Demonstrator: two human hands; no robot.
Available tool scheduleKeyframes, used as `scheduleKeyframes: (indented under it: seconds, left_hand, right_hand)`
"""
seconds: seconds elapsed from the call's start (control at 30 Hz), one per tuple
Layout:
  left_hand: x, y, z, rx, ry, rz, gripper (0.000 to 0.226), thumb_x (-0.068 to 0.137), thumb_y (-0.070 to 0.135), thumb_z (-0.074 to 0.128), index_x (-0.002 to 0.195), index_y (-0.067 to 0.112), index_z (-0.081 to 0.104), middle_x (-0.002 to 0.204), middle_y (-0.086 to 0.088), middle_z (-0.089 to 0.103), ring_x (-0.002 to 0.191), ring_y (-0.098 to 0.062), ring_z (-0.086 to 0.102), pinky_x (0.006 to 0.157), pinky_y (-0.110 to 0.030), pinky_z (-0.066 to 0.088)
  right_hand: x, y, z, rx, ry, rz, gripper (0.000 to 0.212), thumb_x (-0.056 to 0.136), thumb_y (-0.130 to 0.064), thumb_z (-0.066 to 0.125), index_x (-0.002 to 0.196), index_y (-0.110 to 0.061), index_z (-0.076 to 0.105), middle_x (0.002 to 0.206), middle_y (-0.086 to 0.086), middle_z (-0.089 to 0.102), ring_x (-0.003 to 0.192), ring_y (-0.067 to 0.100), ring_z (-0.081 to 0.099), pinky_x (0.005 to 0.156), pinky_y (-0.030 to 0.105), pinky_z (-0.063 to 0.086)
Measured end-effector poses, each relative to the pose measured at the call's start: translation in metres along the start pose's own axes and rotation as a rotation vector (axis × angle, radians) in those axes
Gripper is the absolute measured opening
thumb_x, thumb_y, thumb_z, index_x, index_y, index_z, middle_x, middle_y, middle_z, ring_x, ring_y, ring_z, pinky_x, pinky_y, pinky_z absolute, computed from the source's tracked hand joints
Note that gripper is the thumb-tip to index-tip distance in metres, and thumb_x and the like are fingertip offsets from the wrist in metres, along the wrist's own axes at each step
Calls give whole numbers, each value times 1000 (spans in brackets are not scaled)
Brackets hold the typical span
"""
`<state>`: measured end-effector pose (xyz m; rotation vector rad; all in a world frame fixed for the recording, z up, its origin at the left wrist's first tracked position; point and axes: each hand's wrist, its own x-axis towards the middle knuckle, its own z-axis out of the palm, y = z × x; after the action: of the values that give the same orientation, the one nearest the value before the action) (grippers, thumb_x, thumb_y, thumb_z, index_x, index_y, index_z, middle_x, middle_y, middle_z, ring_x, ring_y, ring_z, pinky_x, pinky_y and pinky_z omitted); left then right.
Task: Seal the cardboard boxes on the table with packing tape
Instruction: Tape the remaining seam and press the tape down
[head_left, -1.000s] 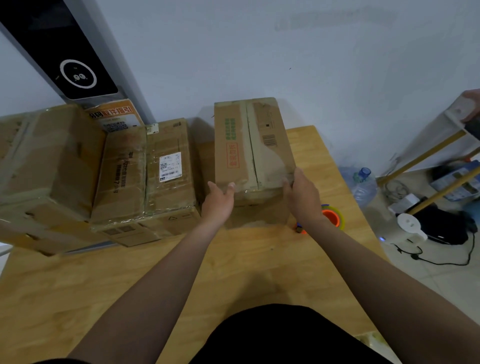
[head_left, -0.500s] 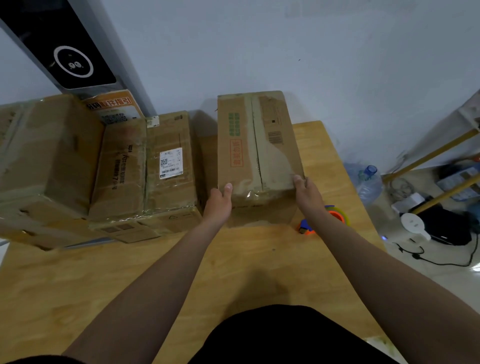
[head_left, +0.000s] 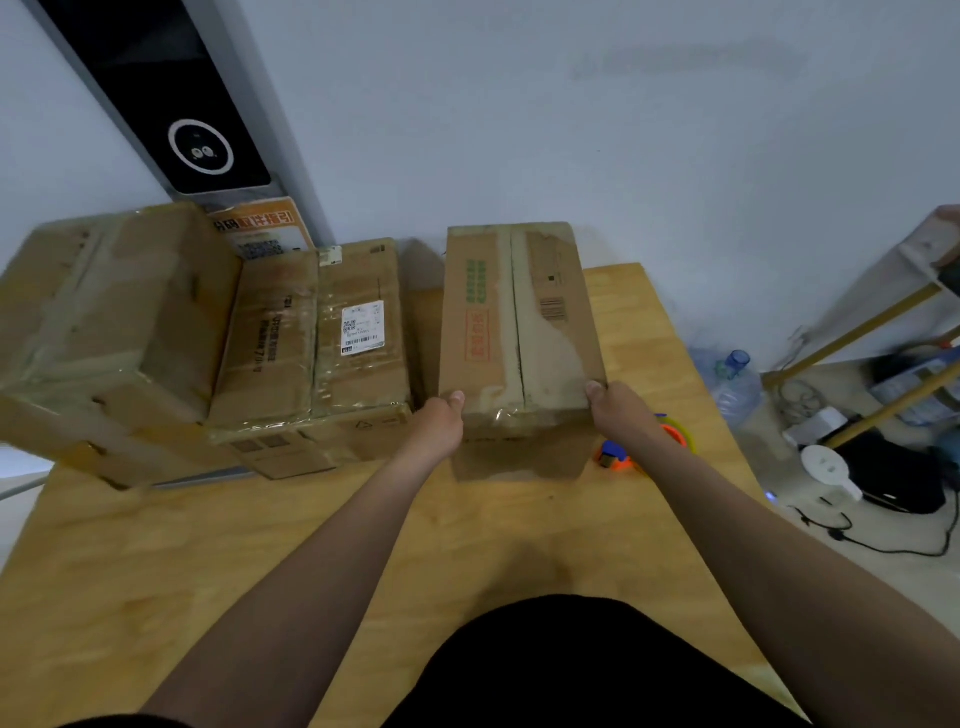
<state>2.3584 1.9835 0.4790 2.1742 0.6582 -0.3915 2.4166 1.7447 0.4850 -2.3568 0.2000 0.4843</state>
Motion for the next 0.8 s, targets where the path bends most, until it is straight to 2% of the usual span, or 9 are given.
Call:
scheduleKeyframes:
  seconds: [0.07, 0.13, 0.23, 0.27, 0.33, 0.4, 0.43, 0.63, 0.8]
  left_hand:
    - [-11, -9, 0, 48, -23, -5, 58, 111, 45, 28, 130, -2, 58, 115, -16, 66, 104, -33, 61, 89, -37, 47]
    - [-15, -18, 0, 78, -33, -18, 59, 110, 45, 35, 143, -1, 47, 135, -18, 60, 121, -35, 57, 100, -42, 48]
    - [-24, -23, 2, 55, 57, 151, 82, 100, 51, 53, 163, 25, 8, 169, -5, 21, 152, -34, 26, 117, -56, 37]
    - [-27, -19, 4, 72, 104, 264, 85, 97, 53, 57, 162, 34, 7, 171, 0, 15, 156, -32, 18, 119, -60, 31]
    - [-34, -7, 6, 228, 112, 474, 74, 95, 56, 60, 159, 40, 25, 170, 7, 17, 158, -26, 8, 123, -65, 14]
    - [-36, 4, 9, 410, 34, 535, 64, 94, 62, 58, 152, 42, 42, 169, 10, 19, 158, -25, -1, 120, -69, -5]
    - [-36, 7, 11, 433, 9, 518, 62, 92, 64, 59, 150, 43, 47, 169, 11, 19, 158, -25, -3, 117, -71, -7]
    - [-26, 7, 13, 513, 84, 515, 67, 83, 67, 69, 144, 43, 54, 162, 15, 35, 158, -21, 12, 119, -58, 30]
    - [-19, -2, -5, 608, -7, 592, 79, 76, 58, 80, 147, 42, 49, 161, 17, 35, 156, -15, 18, 120, -57, 30]
  right_hand:
    - [-8, 7, -3, -49, -14, 9, 46, 107, -35, 41, 129, 5, 44, 131, 33, 56, 123, 45, 53, 98, 47, 44]
    - [-20, 13, -5, -138, -40, -21, 50, 105, -35, 45, 140, -1, 34, 135, 30, 55, 123, 45, 54, 99, 49, 44]
    - [-31, 17, -1, -355, 91, -258, 60, 102, -30, 41, 157, -19, 20, 156, 16, 39, 136, 43, 43, 111, 56, 30]
    - [-33, 14, 2, -376, 121, -382, 58, 102, -32, 38, 158, -24, 24, 162, 9, 32, 143, 40, 36, 116, 58, 25]
    - [-30, 5, 9, -375, 40, -587, 56, 100, -48, 29, 153, -33, 38, 165, -1, 27, 152, 31, 23, 119, 60, 21]
    - [-30, -8, 17, -408, -60, -621, 56, 98, -62, 26, 144, -42, 50, 165, -7, 26, 155, 26, 14, 121, 60, 16]
    - [-30, -12, 21, -435, -88, -597, 51, 100, -63, 29, 142, -45, 52, 165, -10, 25, 155, 25, 11, 122, 59, 11]
    - [-37, -8, 31, -586, -13, -595, 51, 97, -69, 32, 142, -50, 50, 163, -15, 28, 156, 25, 6, 124, 54, 4]
    - [-37, -5, 31, -647, -11, -626, 61, 89, -74, 45, 146, -53, 41, 165, -16, 23, 156, 26, 2, 124, 52, 2]
